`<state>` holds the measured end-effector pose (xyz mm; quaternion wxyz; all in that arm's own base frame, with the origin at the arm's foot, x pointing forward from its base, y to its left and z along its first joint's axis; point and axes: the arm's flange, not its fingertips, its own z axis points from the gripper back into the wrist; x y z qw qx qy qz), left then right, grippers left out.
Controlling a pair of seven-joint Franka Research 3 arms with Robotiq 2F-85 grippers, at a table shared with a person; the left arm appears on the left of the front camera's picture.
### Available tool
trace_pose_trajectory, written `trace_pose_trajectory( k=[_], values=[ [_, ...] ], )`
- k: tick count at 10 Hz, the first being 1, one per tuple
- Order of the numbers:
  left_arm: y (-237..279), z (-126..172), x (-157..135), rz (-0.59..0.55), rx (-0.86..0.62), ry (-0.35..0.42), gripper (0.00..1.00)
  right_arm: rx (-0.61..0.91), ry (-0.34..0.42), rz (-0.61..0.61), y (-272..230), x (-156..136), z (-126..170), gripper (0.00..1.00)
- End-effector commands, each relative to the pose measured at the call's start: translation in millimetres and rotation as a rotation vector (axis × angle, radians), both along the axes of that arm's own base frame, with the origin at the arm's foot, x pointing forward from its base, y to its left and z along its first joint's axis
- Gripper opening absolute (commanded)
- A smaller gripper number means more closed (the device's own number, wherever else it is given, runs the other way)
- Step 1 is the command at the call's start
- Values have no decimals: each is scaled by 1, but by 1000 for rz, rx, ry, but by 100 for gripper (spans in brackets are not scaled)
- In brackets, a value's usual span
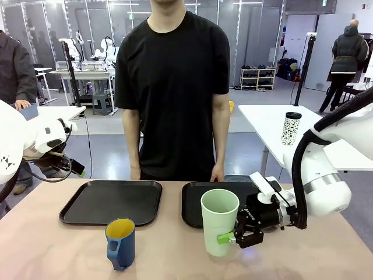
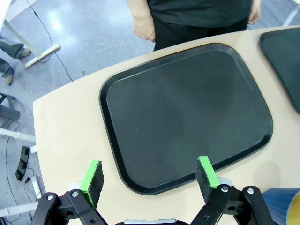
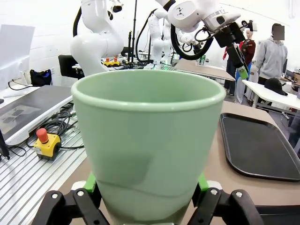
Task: Sort and store the cups by type.
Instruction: Pick up the Reusable plastic cup, then place the picked Reusable plastic cup into the Flat Tray indicated by the person.
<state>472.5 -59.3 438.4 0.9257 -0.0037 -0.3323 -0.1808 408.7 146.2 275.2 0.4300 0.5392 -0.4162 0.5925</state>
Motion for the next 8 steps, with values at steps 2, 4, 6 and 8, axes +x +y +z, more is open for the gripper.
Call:
trace_pose_trajectory(
  k=[2, 4, 6, 8],
  values=[
    [0, 1, 1, 5, 0, -3, 100, 4, 0, 4, 1, 3, 0, 49],
    [0, 1, 1, 5, 0, -3, 100, 4, 0, 4, 1, 3, 0, 49],
    [0, 1, 1, 5, 0, -3, 100, 4, 0, 4, 1, 3, 0, 49],
    [0, 1, 1, 5, 0, -3, 100, 4, 0, 4, 1, 3, 0, 49]
  ],
)
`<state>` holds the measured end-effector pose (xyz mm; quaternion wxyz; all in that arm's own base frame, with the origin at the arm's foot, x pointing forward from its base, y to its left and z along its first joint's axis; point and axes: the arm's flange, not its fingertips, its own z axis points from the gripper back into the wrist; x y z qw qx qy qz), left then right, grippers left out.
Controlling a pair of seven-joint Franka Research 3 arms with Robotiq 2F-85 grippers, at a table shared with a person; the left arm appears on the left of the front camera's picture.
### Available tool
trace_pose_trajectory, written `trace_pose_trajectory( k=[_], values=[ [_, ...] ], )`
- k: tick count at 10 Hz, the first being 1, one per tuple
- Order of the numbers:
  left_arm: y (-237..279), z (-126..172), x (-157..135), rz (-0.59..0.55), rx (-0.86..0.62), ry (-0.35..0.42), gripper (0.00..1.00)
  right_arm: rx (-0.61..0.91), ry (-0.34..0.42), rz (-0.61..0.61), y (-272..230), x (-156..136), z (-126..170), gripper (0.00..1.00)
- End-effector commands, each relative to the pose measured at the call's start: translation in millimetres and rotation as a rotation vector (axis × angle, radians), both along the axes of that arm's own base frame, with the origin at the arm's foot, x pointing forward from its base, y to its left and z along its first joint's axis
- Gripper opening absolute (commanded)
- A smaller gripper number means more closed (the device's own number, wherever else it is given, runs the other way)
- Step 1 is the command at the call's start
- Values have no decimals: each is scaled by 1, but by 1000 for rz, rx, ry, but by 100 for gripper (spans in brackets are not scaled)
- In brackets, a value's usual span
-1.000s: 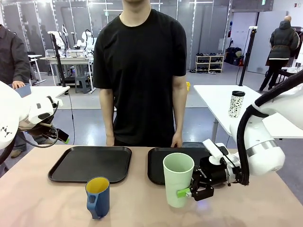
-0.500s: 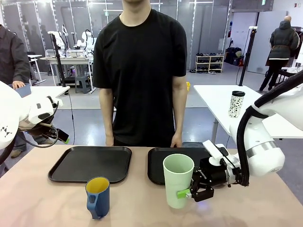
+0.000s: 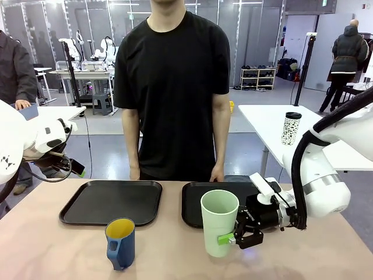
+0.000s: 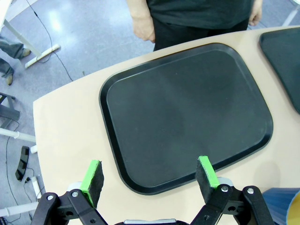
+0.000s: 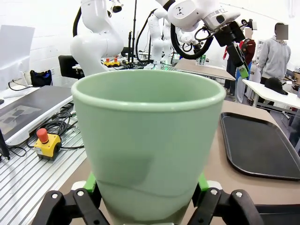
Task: Sort and store the cups by type.
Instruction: Place the picked Reusable plastic cup into the Flat Tray indicated by the person.
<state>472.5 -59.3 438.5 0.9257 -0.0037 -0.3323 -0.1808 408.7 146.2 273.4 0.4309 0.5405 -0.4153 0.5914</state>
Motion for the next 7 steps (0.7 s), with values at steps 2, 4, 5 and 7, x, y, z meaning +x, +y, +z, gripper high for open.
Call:
trace_pose_trajectory(
  k=[2, 4, 5, 7],
  values=[
    [0, 1, 1, 5, 0, -3, 100, 4, -4, 4, 1, 3, 1, 49],
    [0, 1, 1, 5, 0, -3, 100, 4, -4, 4, 1, 3, 1, 49],
    [0, 1, 1, 5, 0, -3, 100, 4, -4, 4, 1, 3, 1, 49],
    [0, 1, 1, 5, 0, -3, 100, 4, -4, 4, 1, 3, 1, 49]
  ],
)
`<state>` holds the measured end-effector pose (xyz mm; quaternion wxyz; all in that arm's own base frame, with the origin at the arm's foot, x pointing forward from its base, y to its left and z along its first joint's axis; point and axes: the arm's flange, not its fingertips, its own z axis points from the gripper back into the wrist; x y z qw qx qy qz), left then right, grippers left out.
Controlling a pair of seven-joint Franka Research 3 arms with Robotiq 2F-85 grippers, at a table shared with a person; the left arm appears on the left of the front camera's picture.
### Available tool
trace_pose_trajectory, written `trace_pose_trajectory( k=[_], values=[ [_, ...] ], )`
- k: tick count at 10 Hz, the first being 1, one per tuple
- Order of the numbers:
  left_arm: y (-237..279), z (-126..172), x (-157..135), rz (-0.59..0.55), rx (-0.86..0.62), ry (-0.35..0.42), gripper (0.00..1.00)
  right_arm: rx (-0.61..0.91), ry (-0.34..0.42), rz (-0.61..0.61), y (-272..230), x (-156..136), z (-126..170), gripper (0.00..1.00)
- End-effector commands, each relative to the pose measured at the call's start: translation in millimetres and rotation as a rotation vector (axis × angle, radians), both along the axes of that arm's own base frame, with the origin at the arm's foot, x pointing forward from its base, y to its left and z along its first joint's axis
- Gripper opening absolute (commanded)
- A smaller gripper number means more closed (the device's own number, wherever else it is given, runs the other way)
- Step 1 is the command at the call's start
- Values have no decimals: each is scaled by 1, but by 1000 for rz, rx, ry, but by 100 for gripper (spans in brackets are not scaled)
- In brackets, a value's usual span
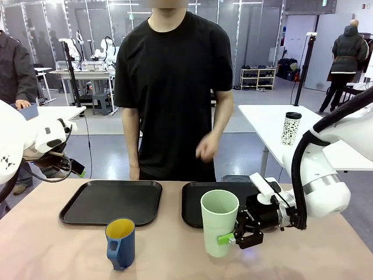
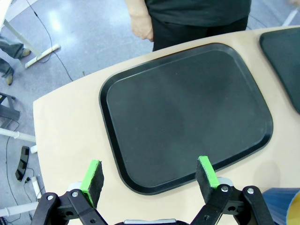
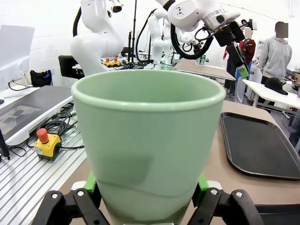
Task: Sort and store the cups by type.
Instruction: Place the picked Reusable plastic cup into the Flat Tray indicated by the person.
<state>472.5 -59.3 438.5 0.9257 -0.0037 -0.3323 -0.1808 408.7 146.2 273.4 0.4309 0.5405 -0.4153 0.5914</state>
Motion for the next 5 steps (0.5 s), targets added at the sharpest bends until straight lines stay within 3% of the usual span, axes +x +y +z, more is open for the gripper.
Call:
trace_pose_trajectory(
  k=[1, 5],
  values=[
    [0, 1, 1, 5, 0, -3, 100, 4, -4, 3, 1, 3, 1, 49],
    [0, 1, 1, 5, 0, -3, 100, 4, -4, 3, 1, 3, 1, 49]
  ],
)
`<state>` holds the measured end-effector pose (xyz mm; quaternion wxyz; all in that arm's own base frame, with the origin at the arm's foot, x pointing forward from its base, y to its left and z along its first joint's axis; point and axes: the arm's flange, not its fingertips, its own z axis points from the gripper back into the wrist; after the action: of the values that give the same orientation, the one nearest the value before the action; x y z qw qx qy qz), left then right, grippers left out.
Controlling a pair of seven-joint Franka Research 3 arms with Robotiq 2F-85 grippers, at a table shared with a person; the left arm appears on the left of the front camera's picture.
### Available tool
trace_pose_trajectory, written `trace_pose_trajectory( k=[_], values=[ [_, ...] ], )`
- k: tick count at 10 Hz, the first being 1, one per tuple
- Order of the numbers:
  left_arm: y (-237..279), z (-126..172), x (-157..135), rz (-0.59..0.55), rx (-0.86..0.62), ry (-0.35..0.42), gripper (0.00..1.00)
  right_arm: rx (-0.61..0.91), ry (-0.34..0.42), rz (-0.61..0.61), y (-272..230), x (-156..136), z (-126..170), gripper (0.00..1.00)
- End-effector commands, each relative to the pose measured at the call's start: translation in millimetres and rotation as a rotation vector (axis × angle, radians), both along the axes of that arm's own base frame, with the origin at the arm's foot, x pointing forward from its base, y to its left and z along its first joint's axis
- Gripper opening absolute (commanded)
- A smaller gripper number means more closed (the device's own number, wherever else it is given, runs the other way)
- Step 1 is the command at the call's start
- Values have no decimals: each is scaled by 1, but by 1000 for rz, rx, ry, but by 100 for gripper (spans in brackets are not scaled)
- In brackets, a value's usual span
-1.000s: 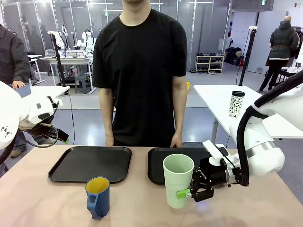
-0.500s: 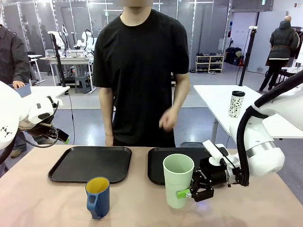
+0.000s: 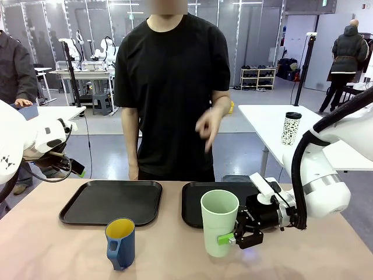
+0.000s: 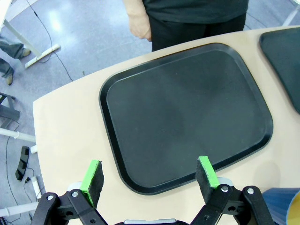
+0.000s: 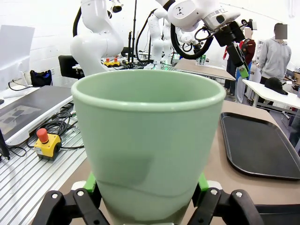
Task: Sort and store the cups by type.
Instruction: Place the picked Reusable plastic cup into the Flat Tray indicated by the person.
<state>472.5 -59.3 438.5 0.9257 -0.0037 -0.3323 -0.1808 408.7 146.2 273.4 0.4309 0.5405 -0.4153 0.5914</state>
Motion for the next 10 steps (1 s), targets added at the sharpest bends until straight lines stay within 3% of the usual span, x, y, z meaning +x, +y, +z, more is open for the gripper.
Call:
trace_pose_trajectory(
  k=[1, 7, 8, 10],
  values=[
    [0, 1, 1, 5, 0, -3, 100, 4, -4, 3, 1, 3, 1, 49],
    [0, 1, 1, 5, 0, -3, 100, 4, -4, 3, 1, 3, 1, 49],
    [0, 1, 1, 5, 0, -3, 100, 0, 0, 0, 0, 0, 0, 85],
    [0, 1, 1, 5, 0, -3, 100, 12, 1, 2, -1, 2, -1, 85]
  ],
)
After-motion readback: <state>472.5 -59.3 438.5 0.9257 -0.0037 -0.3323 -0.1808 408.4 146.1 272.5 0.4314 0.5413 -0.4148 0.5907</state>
